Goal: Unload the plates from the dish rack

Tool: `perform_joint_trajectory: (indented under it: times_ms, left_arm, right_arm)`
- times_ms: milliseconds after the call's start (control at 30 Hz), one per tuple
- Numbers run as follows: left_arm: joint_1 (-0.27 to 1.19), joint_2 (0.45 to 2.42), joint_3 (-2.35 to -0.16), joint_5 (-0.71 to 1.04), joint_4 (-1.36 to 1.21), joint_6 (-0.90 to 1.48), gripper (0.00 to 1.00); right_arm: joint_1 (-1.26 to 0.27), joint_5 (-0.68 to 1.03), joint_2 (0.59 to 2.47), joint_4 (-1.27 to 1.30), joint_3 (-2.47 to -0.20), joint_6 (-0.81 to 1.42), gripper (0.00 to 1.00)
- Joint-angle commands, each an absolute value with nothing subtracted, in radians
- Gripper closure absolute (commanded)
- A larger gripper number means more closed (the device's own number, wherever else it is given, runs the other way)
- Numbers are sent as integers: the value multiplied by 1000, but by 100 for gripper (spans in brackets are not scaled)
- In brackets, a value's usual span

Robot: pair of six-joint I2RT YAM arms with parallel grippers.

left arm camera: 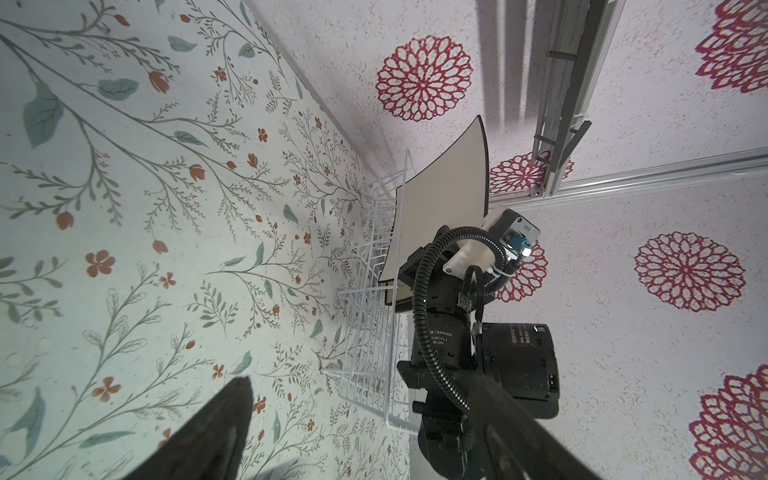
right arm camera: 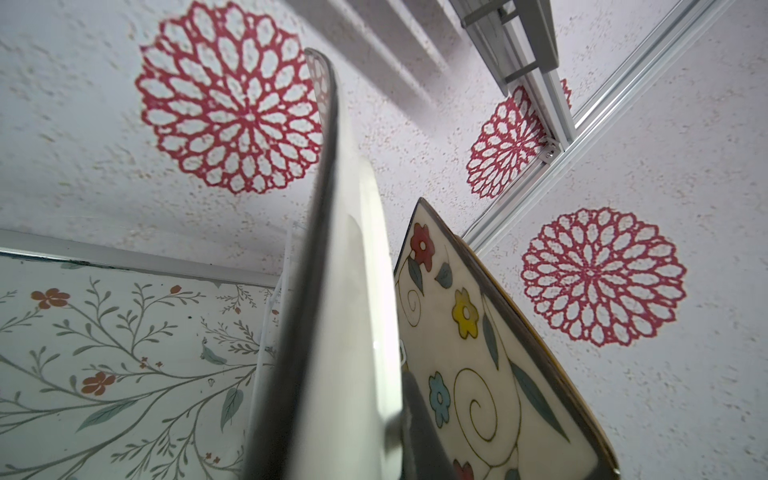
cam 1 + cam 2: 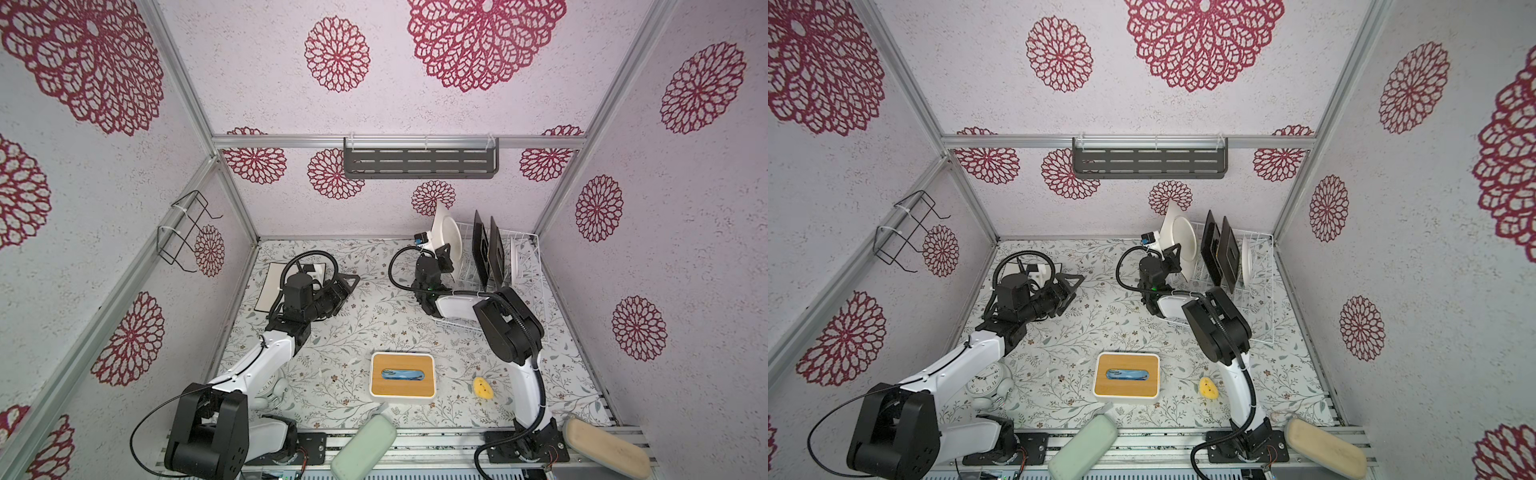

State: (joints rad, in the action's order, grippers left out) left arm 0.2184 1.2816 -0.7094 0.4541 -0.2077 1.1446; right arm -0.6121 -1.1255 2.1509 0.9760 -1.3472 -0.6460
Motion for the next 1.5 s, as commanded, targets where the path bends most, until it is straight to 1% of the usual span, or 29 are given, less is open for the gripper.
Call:
perform_joint_trajectory:
  times_ms: [0,133,433,667,800,1000,1467]
  left_arm:
    - [229,1257,-701,444,-211,1129,14]
    - [229,1249,-700,440,-203,1128,14]
    - [229,1233,-693,434,-191,1128,14]
    - [229,1223,-695,428,-180,1126,14]
    - [229,1221,-696,428,-181,1126,14]
    - [229,1221,-701,430,-181,1126,14]
    - [229,1221,-703,434,-184,1123,14]
  right_arm:
    - [-600,-1213,2004,1098,-1376,-651,100]
    - [-600,-1198,1983,1050,-1370,-597,100]
    - [-601,-1186,1965,1037,-1360,-561,100]
    - [-603,-1161,1922,979,-1341,-498,100]
    - [-612,-1163,1919,1001,-1342,-534,100]
    - [-628,-1181,1937,1095,-1355,-662,100]
    - [-675,-1167,1900,1059,-1389,-683,100]
